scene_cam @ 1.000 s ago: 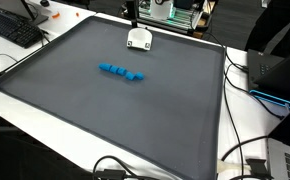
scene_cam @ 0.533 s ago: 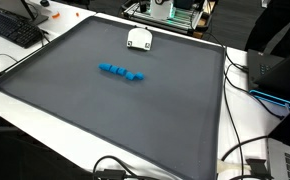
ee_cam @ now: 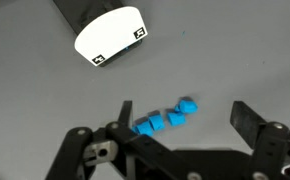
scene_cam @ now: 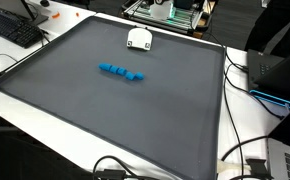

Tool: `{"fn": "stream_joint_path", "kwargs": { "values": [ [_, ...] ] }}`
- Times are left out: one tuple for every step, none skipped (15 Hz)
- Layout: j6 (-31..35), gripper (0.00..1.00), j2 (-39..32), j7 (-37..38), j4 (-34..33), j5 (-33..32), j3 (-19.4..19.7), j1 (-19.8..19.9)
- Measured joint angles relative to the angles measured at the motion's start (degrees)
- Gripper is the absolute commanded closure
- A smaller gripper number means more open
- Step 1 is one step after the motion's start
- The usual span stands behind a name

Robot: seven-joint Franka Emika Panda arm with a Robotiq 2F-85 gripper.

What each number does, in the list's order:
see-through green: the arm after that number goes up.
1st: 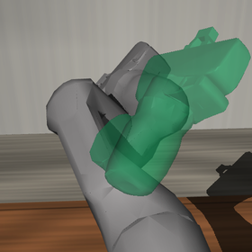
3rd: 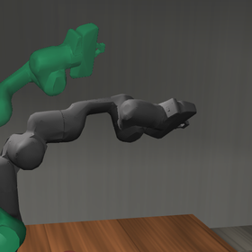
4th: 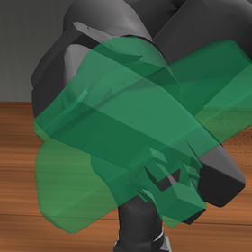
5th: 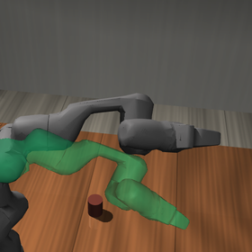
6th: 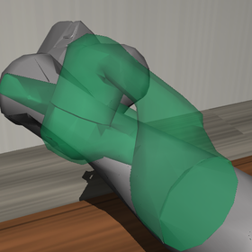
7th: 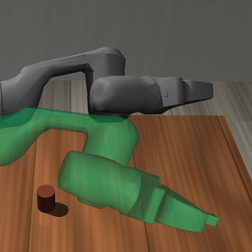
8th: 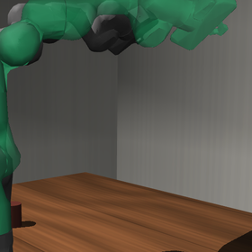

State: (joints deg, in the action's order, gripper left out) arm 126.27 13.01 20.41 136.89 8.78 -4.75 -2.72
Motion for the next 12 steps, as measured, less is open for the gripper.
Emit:
{"fn": "stream_joint_path", "kwargs": {
  "values": [
    [0.05, 0.0, 0.0, -2.3, -0.27, -0.1, -0.07, -0.13],
    [0.14, 0.0, 0.0, -4.2, -0.49, -0.28, -0.16, -0.23],
    [0.29, 0.0, 0.0, -5.86, -0.63, -0.43, -0.2, -0.35],
    [0.43, 0.0, 0.0, -7.24, -0.74, -0.55, -0.24, -0.42],
    [0.48, 0.0, 0.0, -8.48, -0.83, -0.61, -0.26, -0.47],
    [0.52, 0.0, 0.0, -9.55, -0.92, -0.63, -0.26, -0.53],
    [0.54, 0.0, 0.0, -10.51, -1.0, -0.63, -0.26, -0.58],
    [0.59, 0.0, 0.0, -11.06, -1.04, -0.63, -0.26, -0.58],
    [0.62, 0.0, 0.0, -11.5, -1.04, -0.63, -0.26, -0.58],
    [0.63, 0.0, 0.0, -11.66, -1.04, -0.63, -0.26, -0.58],
    [0.64, 0.0, 0.0, -11.74, -1.04, -0.63, -0.26, -0.58],
    [0.65, 0.0, 0.0, -11.78, -1.04, -0.63, -0.26, -0.58]
  ]
}}
